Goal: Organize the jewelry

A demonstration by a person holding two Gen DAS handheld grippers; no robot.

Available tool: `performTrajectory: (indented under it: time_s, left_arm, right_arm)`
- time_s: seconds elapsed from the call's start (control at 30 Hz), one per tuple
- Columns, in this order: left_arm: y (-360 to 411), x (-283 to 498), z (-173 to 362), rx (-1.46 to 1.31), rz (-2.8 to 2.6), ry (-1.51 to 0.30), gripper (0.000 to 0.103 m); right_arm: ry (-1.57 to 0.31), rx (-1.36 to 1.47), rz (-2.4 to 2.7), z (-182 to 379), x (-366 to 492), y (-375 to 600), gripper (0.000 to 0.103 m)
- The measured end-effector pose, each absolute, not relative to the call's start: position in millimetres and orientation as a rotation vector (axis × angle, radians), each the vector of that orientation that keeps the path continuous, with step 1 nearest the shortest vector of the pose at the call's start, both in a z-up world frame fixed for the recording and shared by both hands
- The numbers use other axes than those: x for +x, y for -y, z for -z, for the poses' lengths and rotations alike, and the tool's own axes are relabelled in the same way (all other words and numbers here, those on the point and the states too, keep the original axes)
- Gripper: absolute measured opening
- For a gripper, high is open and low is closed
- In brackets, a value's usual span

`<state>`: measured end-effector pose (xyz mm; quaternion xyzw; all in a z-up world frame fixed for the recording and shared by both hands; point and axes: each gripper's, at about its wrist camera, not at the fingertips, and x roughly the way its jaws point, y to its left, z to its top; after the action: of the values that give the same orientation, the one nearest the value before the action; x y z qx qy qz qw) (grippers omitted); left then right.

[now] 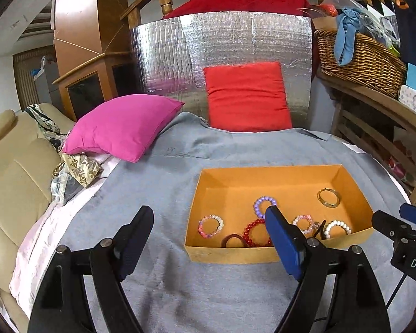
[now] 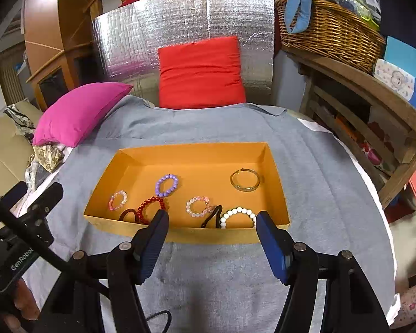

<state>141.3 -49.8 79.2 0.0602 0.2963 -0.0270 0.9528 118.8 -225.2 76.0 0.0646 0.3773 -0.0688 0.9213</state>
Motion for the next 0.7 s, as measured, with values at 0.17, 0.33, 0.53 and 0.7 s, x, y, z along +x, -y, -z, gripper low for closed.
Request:
performTrajectory:
  time_s: [0.17, 0.33, 0.53, 0.7]
  left_arm:
    - [54.1, 139.4, -80.5, 0.13, 0.062, -0.598, 0.083]
    - [56.2, 137.3, -82.7, 0.135, 0.075, -0.591, 0.083]
    - [56.1, 137.5, -85.7, 0.122, 0.082, -0.592, 0.083]
    - [56.7, 137.2, -86.5, 0.117, 0.089, -0.591, 0.083]
  right_arm:
    - [-0.77, 0.142, 0.139, -73.9, 117.1, 228.7, 0.069]
    - [-0.77, 0.142, 0.137, -72.6, 117.1, 230.4, 0.069]
    - [-0.763, 0.146, 0.136, -73.4, 116.8, 233.1, 0.069]
    - [-0.762, 0.147, 0.133, -73.9, 117.2, 231.8, 0.069]
